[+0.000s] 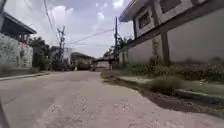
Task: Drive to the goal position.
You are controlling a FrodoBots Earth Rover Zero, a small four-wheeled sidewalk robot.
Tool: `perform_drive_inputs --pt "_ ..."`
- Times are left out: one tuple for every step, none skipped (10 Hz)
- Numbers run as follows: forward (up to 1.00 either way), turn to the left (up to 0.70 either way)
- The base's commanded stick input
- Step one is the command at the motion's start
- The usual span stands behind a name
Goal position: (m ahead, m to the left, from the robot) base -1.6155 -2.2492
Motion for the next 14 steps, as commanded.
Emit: perform_drive_inputs --pt "1.0 0.0" --pt "1.0 0.0" --pt "1.0 0.0" --pt "1.0 0.0" --pt "1.0 0.0" --pt "0.4 0.6" --pt "0.0 1.0" --pt "0.0 1.0" --pt "0.0 1.0" --pt "0.0 1.0" --pt "0.0 1.0" --pt "0.0 1.0" --pt "0.0 1.0" --pt "0.0 1.0"
